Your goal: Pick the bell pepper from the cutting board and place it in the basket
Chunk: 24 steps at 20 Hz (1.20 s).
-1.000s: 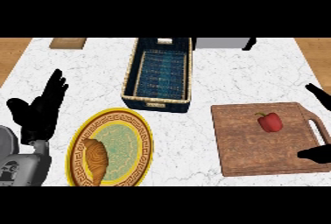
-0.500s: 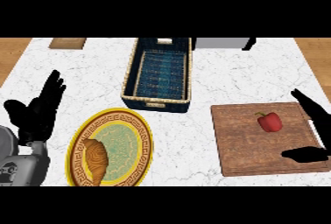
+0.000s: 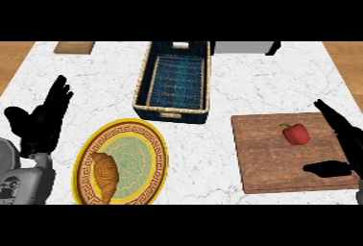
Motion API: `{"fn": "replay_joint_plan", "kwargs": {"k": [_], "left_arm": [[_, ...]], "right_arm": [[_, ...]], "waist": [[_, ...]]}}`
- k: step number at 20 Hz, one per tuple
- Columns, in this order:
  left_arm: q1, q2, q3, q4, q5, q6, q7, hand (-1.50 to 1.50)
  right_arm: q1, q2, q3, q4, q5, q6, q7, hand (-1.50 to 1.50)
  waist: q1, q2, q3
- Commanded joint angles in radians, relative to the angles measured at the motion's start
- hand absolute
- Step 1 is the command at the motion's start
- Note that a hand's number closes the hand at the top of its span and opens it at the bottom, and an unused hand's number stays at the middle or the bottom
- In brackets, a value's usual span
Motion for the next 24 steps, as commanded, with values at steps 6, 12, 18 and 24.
{"fn": "replay_joint_plan", "kwargs": {"k": [6, 12, 18, 24], "left_arm": [[-0.054, -0.006, 0.037, -0.014, -0.01, -0.024, 0.074, 0.0], [0.002, -0.026, 0.047, 0.038, -0.021, -0.044, -0.037, 0.0], [-0.05, -0.03, 0.05, 0.083, -0.055, -0.039, -0.03, 0.0], [0.023, -0.042, 0.044, -0.087, -0.042, -0.051, 0.051, 0.0]], "right_arm": [[-0.053, 0.086, -0.01, 0.083, 0.115, -0.032, -0.008, -1.5], [-0.099, 0.107, -0.014, 0.215, 0.195, -0.094, -0.017, -1.5], [-0.169, 0.125, -0.033, 0.297, 0.213, -0.102, -0.034, -1.5], [-0.126, 0.077, -0.074, 0.262, 0.194, -0.049, -0.068, -1.5]], "waist": [[0.001, 0.0, 0.0], [0.002, 0.001, 0.0], [0.001, 0.001, 0.0], [0.001, -0.001, 0.0]]}}
